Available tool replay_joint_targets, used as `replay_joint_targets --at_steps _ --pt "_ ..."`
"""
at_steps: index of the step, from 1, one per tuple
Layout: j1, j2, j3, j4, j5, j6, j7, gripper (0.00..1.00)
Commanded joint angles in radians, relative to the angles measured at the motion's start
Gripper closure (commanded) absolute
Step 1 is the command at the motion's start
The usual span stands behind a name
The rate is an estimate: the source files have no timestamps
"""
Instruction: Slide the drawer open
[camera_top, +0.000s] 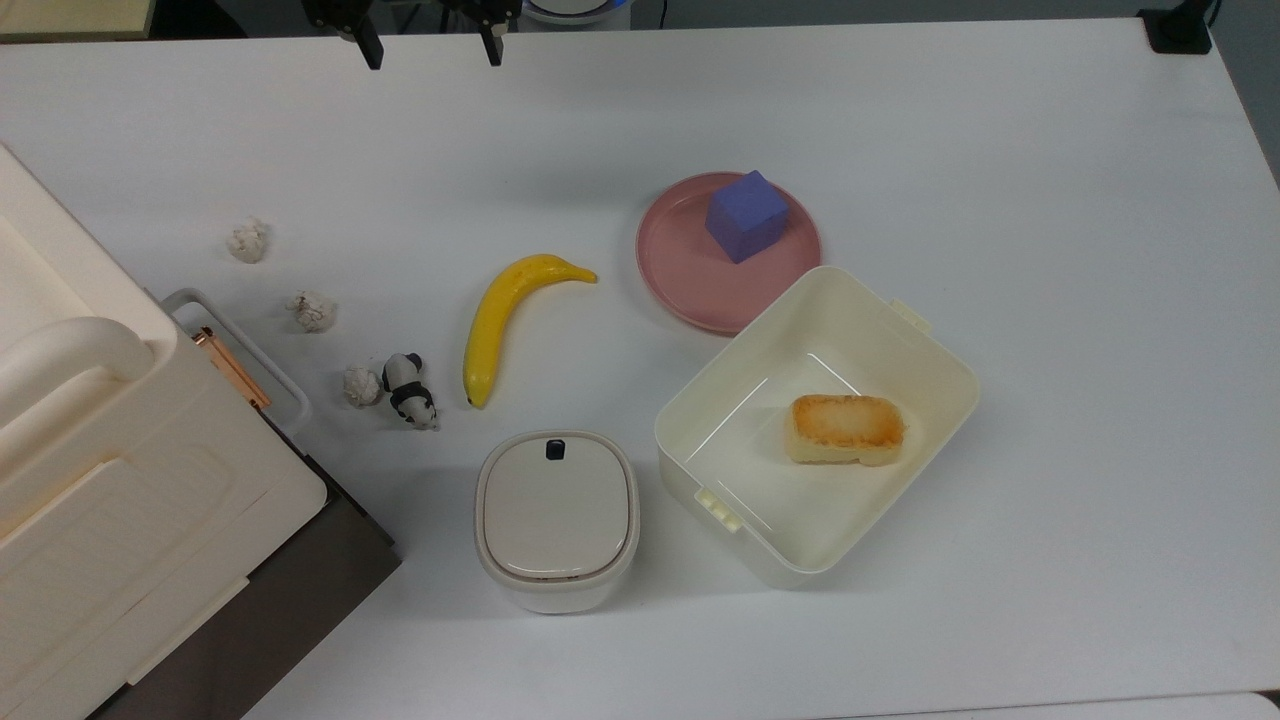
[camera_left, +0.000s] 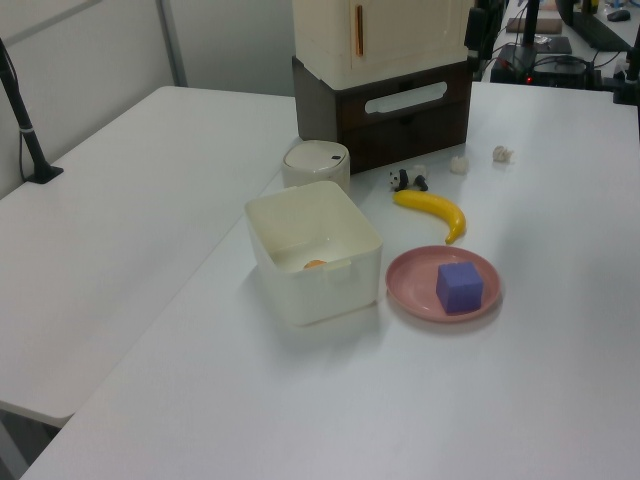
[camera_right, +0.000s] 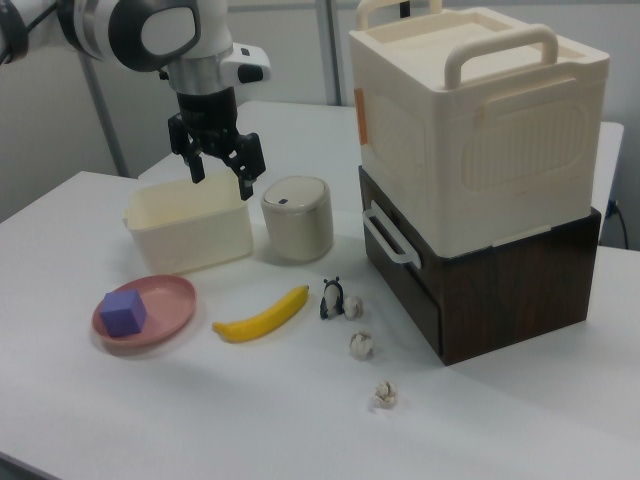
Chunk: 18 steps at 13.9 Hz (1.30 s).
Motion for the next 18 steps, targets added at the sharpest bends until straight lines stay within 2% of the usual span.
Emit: replay_joint_targets --at_steps 1,11,14,17,18 --pt "0.006 -0.012 -0.006 -0.004 -0.003 -0.011 0.003 0.00" --pt "0.009 -0.005 -0.005 -0.007 -0.003 -0.002 0.012 0.00" --pt "0.011 -0.003 -0.003 -0.011 -0.003 0.036 0.015 0.00" --pt "0.011 0.011 -0.003 -0.025 -0.007 0.154 0.100 0.00" --pt "0.011 0.017 -0.003 -0.034 -0.012 0.180 0.065 0.00"
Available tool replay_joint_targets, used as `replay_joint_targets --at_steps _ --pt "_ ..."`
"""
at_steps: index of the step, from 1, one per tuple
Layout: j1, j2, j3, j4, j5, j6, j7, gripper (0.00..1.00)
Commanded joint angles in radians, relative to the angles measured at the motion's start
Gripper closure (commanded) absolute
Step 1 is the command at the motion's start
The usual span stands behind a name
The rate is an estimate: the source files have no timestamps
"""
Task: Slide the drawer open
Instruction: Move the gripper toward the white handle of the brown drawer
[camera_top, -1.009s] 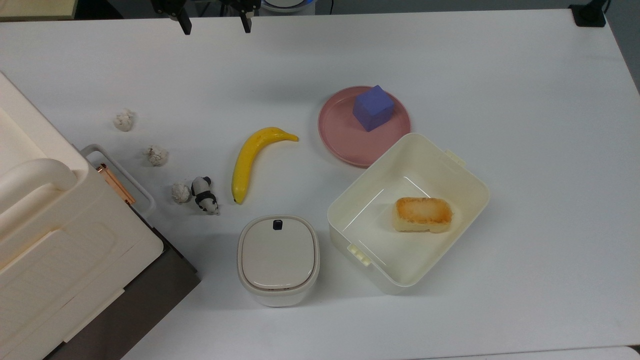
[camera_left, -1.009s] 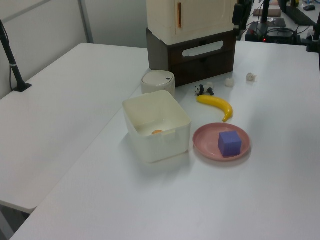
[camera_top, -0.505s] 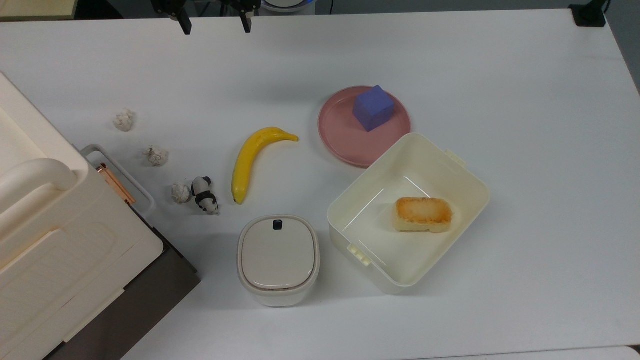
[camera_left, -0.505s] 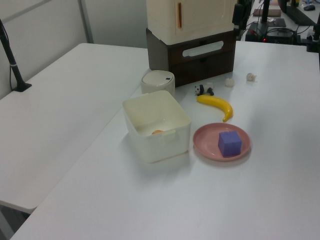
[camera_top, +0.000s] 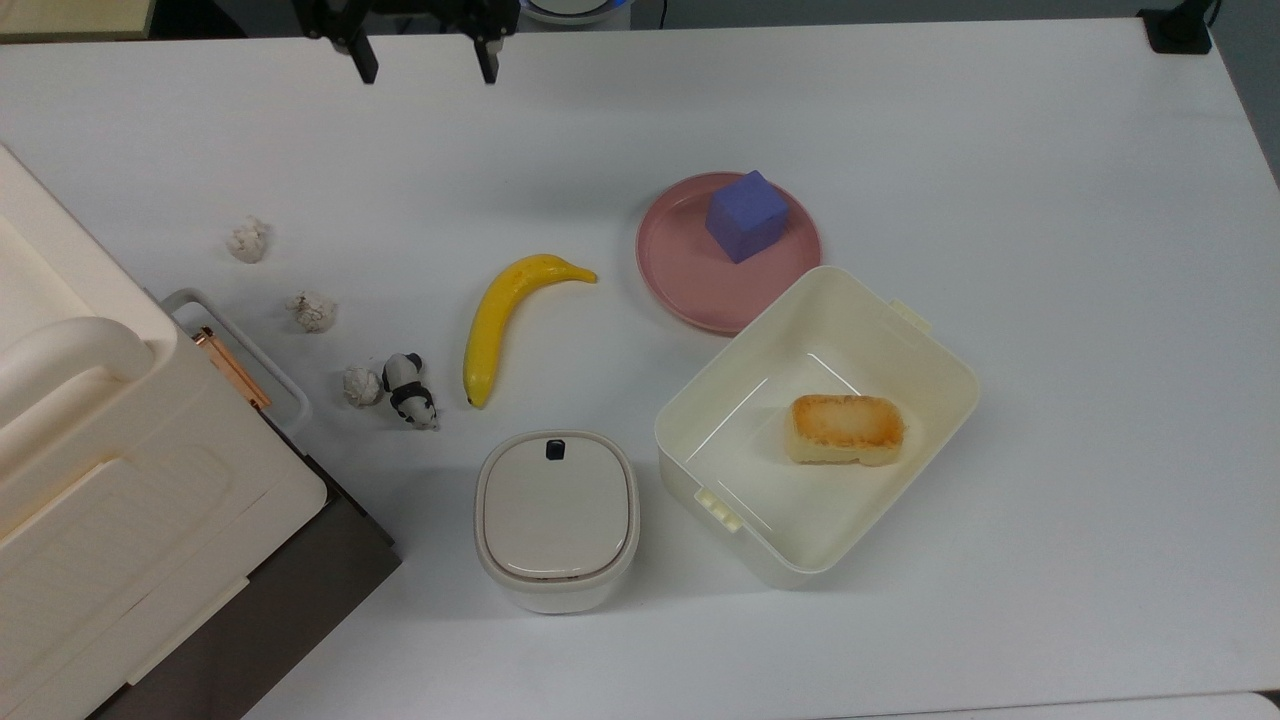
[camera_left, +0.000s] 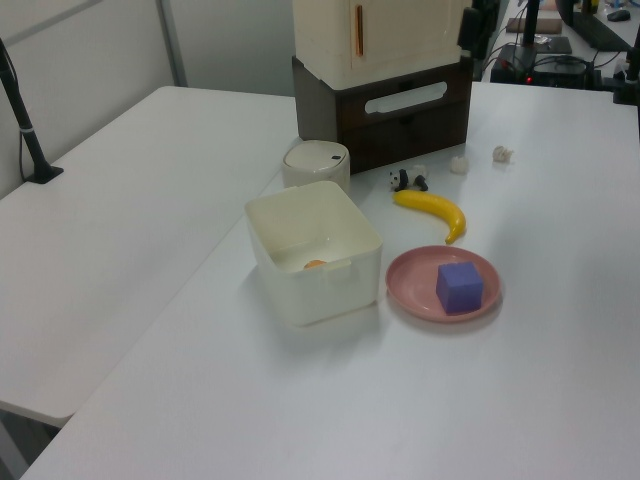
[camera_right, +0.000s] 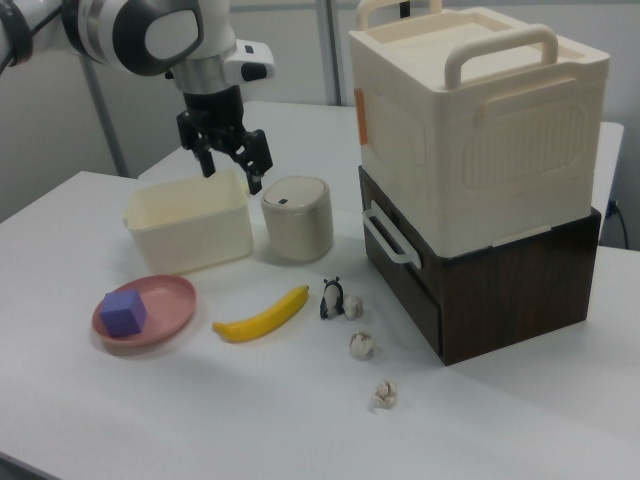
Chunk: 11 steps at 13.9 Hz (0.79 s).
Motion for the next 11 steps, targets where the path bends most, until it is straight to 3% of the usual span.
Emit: replay_joint_targets --at_steps 1,7,11 --pt "0.010 0.019 -0.002 -0.029 -0.015 0.102 -0.060 0.00" --pt "0.004 0.062 -0.043 -0.026 -0.018 0.148 -0.557 0.00" --pt "0.001 0.111 -0.065 -0.026 -0.024 0.259 -0.645 0.00"
